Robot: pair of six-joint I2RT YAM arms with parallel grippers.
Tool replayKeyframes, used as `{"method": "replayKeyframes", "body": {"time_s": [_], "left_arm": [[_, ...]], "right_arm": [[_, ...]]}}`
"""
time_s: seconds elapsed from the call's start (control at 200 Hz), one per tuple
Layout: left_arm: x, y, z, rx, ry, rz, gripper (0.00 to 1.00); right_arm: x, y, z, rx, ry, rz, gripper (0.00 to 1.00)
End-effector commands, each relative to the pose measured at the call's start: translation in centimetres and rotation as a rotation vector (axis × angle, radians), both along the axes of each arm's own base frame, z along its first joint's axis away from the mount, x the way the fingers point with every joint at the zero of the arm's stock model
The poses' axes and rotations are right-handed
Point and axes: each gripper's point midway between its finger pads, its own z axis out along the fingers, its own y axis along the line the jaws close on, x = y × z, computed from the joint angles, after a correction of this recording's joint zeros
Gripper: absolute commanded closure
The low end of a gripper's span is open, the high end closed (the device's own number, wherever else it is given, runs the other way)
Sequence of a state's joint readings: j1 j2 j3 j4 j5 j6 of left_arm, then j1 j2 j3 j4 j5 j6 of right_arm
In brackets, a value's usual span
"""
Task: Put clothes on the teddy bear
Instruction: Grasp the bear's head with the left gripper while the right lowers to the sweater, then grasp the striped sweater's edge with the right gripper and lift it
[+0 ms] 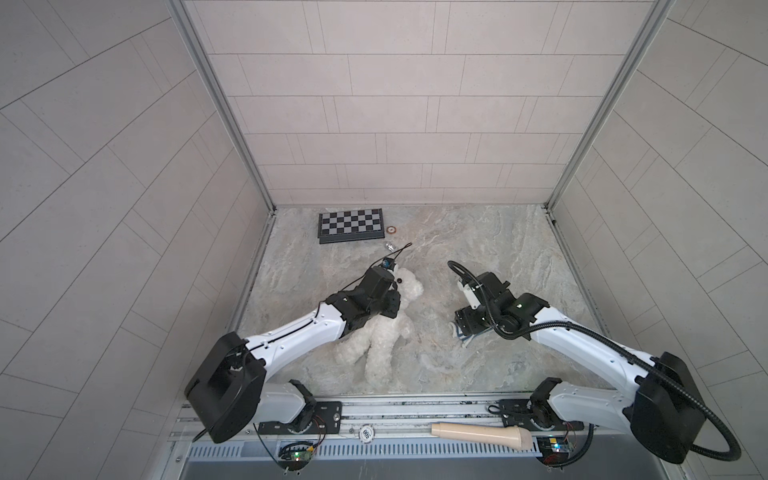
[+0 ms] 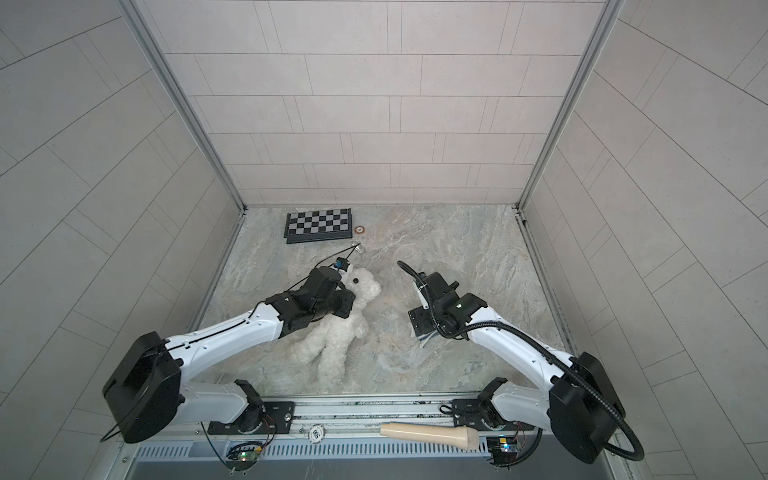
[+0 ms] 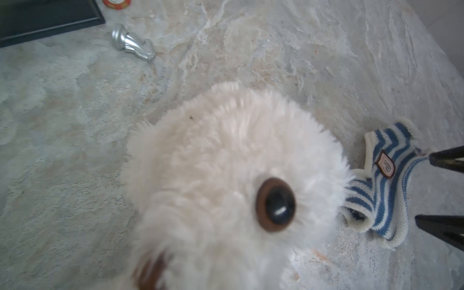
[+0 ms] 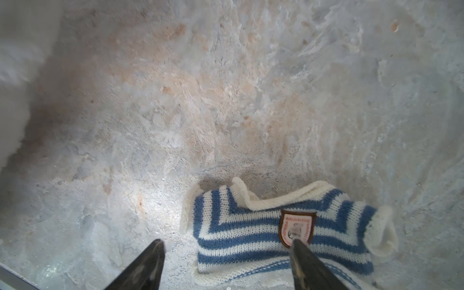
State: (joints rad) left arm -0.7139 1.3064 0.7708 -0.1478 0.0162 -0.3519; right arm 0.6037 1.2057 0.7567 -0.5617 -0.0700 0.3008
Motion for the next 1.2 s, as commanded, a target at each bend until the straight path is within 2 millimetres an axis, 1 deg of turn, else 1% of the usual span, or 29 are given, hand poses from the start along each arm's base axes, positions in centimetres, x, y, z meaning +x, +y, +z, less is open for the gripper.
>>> {"method": "replayKeyframes", "body": {"time_s": [0.0,0.085,0.145,0.34,0.395,0.481,0.566,0.711,0.816,0.886,1.041,1.111,1.196], "left_arm": [[0.1,0.4,1.5,-0.07,-0.036,0.031,0.9],[0.1,0.8,1.7,-0.073,-0.055,0.044,0.88],[0.1,1.0,1.8,-0.081,-0.068,0.05,0.88],[0.0,1.3,3.2,-0.121,-0.118,0.058,0.87],[0.0,1.3,3.3,-0.124,-0.12,0.061,0.87],[-0.1,1.3,3.3,-0.128,-0.119,0.059,0.87],[-0.1,1.5,3.3,-0.131,-0.123,0.067,0.87],[-0.1,1.7,3.5,-0.134,-0.132,0.079,0.87],[-0.1,2.0,3.5,-0.131,-0.137,0.088,0.88],[-0.2,2.1,3.4,-0.13,-0.134,0.088,0.88],[-0.4,2.1,2.9,-0.119,-0.124,0.079,0.92],[-0.6,2.1,2.8,-0.12,-0.126,0.071,0.94],[-0.8,1.9,2.8,-0.121,-0.122,0.052,0.96]], "right_arm": [[-0.4,0.5,-0.6,-0.025,0.037,-0.013,0.24],[-0.4,1.6,-1.6,0.003,0.074,-0.014,0.25],[-0.4,2.1,-2.1,-0.009,0.093,-0.003,0.27],[-0.2,2.5,-4.2,-0.103,0.165,0.023,0.41],[-0.1,2.6,-4.6,-0.111,0.169,0.025,0.5],[0.4,2.5,-4.8,-0.124,0.155,0.008,0.68],[1.5,2.5,-4.3,-0.134,0.112,-0.008,0.81],[4.0,3.8,-2.7,-0.103,0.036,-0.044,1.0],[6.5,4.5,-1.5,-0.076,-0.011,-0.085,1.0],[8.4,5.0,-1.2,-0.04,-0.032,-0.114,1.0],[12.4,4.7,-1.2,0.021,-0.068,-0.187,1.0],[13.5,4.6,-1.7,0.035,-0.054,-0.2,0.96],[14.0,4.9,-1.9,0.066,-0.031,-0.195,0.89]]}}
